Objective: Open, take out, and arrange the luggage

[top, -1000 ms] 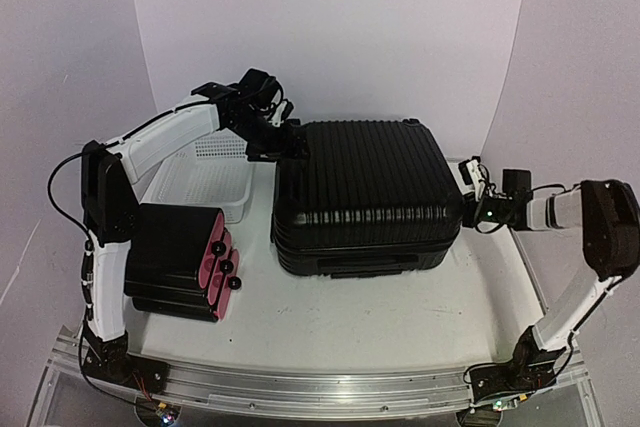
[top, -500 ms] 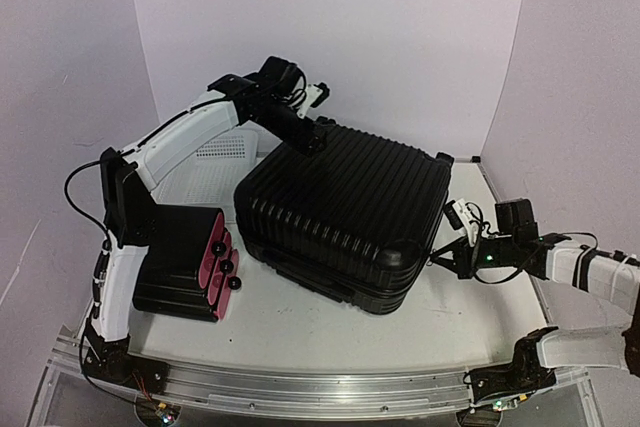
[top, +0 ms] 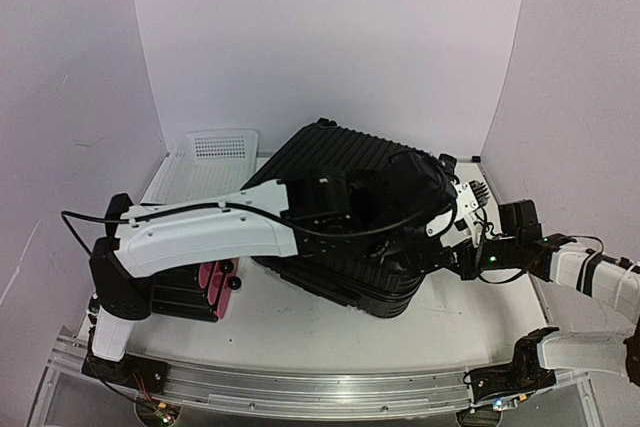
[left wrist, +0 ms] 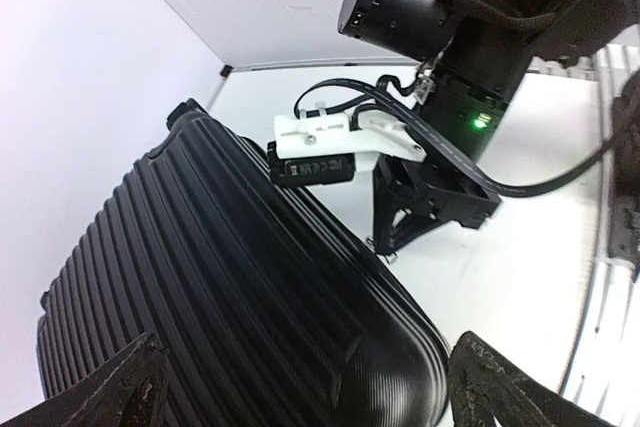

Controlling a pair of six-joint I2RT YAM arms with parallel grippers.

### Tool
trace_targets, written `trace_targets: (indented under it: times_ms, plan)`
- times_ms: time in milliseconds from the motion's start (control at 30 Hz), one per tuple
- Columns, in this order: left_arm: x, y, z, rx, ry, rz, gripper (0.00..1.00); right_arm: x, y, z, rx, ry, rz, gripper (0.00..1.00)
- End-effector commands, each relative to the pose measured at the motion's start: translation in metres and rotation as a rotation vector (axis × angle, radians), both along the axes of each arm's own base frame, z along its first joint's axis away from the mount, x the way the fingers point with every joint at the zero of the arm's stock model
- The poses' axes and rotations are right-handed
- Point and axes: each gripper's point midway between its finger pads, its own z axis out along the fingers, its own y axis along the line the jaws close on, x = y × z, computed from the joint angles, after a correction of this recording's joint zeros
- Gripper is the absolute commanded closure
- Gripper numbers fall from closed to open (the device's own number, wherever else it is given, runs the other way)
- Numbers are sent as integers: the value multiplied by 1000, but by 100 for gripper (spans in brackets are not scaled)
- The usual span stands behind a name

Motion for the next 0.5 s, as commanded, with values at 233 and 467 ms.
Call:
trace_targets:
  times_ms: [233, 467]
  plan:
    - [39, -29, -46, 90, -169, 109, 2, 22, -7, 45, 30, -168, -87, 100]
    - [41, -15, -78, 223, -212, 82, 8, 31, -22, 31, -16, -144, -201, 100]
